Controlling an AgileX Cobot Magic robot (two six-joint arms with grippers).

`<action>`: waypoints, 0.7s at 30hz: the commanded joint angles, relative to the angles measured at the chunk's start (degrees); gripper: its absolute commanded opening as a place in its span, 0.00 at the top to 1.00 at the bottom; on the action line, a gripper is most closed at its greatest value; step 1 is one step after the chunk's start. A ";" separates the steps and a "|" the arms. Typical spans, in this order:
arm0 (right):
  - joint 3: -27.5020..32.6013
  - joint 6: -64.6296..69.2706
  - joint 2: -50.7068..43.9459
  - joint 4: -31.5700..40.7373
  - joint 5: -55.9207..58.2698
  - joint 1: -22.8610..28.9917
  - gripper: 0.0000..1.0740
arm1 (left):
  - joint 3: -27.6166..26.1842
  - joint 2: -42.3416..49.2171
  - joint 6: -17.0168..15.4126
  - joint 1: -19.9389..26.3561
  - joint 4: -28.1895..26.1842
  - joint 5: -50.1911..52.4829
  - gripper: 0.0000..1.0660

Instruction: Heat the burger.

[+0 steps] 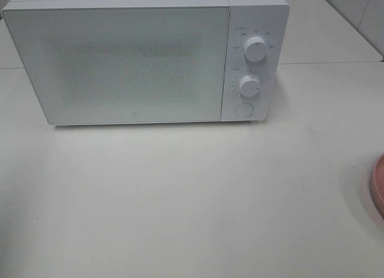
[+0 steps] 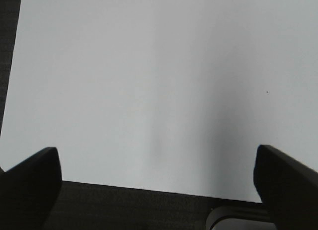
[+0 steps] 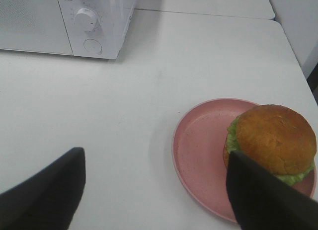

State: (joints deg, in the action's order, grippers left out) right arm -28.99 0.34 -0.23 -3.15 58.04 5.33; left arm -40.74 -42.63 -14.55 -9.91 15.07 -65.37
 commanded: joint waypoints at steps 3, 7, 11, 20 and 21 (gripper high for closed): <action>0.17 0.40 -1.55 0.06 -0.34 -0.34 0.30 | 7.56 12.72 3.72 0.23 -0.23 2.92 0.08; 0.17 0.40 -1.55 0.06 -0.34 -0.34 0.30 | 10.26 17.76 4.87 0.23 -0.74 4.13 0.08; 0.17 0.40 -1.55 0.06 -0.34 -0.34 0.30 | 11.97 24.81 9.28 0.23 -3.15 5.39 0.08; 0.17 0.40 -1.55 0.06 -0.34 -0.34 0.30 | 12.15 34.49 11.29 0.23 -4.76 5.61 0.08; 0.17 0.40 -1.55 0.06 -0.34 -0.34 0.30 | 12.15 34.49 11.29 0.23 -4.76 5.61 0.08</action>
State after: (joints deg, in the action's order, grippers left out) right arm -28.99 0.34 -0.23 -3.15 58.04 5.33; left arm -28.71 -8.71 -3.09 -9.91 10.54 -60.62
